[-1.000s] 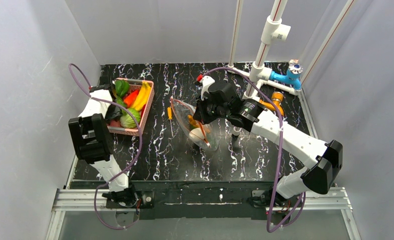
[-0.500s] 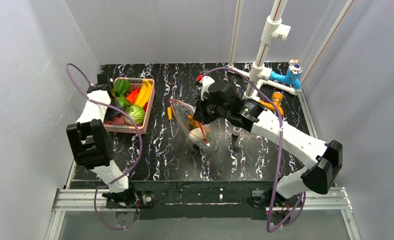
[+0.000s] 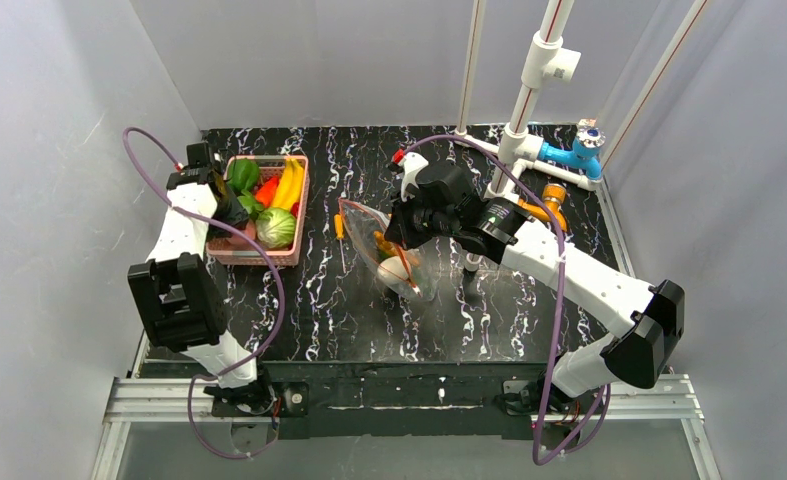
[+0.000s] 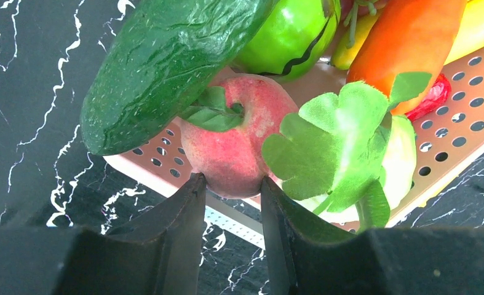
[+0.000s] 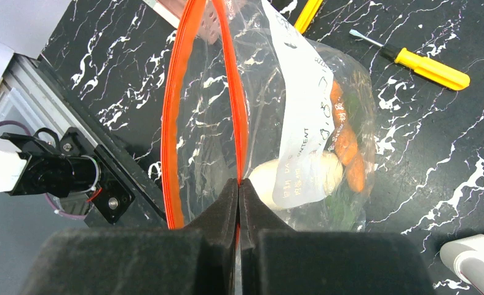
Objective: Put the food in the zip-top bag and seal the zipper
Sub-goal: Pick up the fake fruit from the bin.
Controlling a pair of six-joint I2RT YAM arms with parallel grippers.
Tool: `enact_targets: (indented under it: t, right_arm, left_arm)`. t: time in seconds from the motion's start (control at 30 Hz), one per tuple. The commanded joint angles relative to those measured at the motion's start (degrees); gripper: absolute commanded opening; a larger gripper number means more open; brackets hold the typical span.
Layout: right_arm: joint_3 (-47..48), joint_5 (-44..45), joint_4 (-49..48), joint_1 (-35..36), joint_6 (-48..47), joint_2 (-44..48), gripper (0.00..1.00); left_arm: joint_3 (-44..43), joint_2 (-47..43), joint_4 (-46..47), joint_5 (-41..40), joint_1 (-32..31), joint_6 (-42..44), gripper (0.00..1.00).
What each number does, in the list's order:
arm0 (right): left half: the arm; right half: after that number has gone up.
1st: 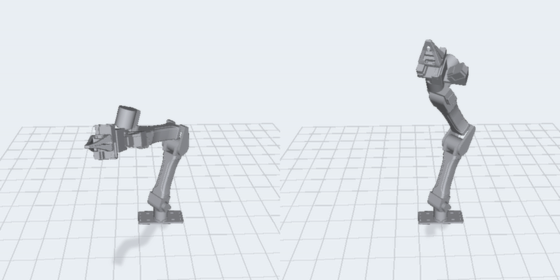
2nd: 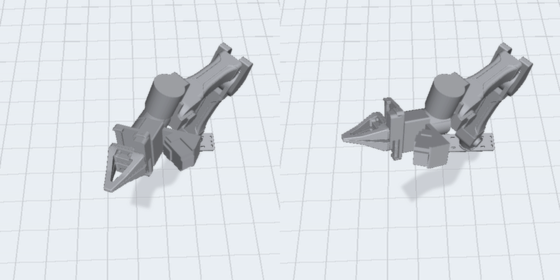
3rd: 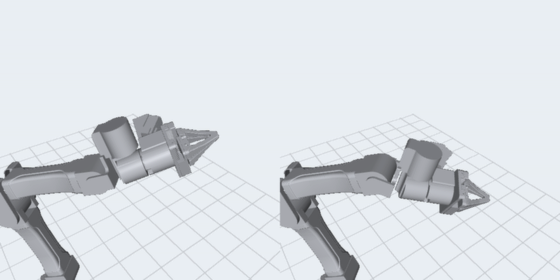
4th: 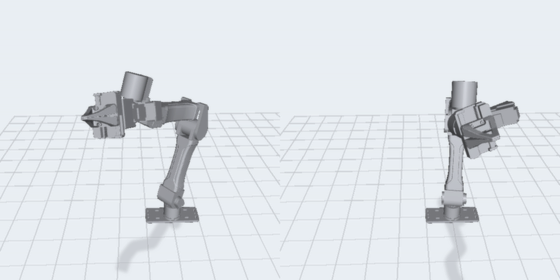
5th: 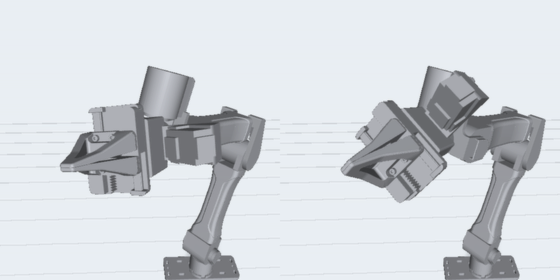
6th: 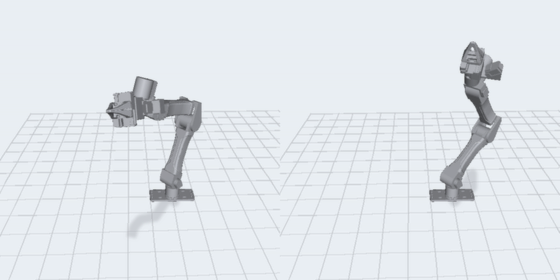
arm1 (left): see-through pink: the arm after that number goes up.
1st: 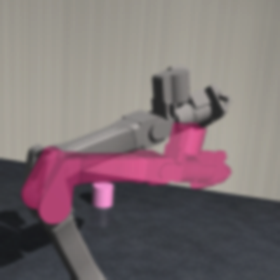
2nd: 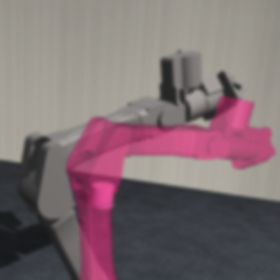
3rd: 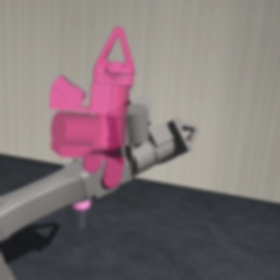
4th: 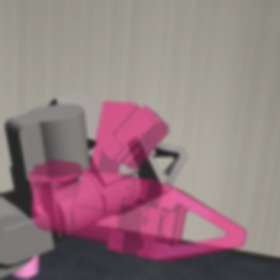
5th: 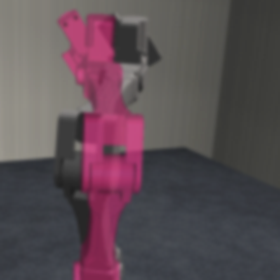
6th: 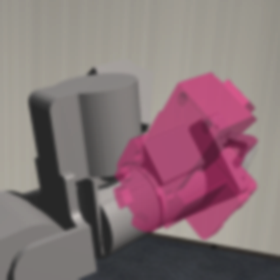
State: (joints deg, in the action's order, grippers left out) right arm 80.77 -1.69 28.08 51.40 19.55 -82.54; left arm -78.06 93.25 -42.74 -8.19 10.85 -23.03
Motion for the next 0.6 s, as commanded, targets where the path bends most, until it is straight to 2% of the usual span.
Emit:
enact_targets:
  t: [0.0,0.57]
  right_arm:
    - [1.67,-0.24,-2.37,-0.29,0.51,0.61,0.01]
    - [3.14,0.57,-1.25,-0.22,0.35,-0.25,0.01]
  left_arm:
    - [-0.03,-4.38,-2.56,2.7,-0.12,-0.61,0.1]
    - [-1.12,-11.68,-6.68,7.83,-0.18,-0.98,0.04]
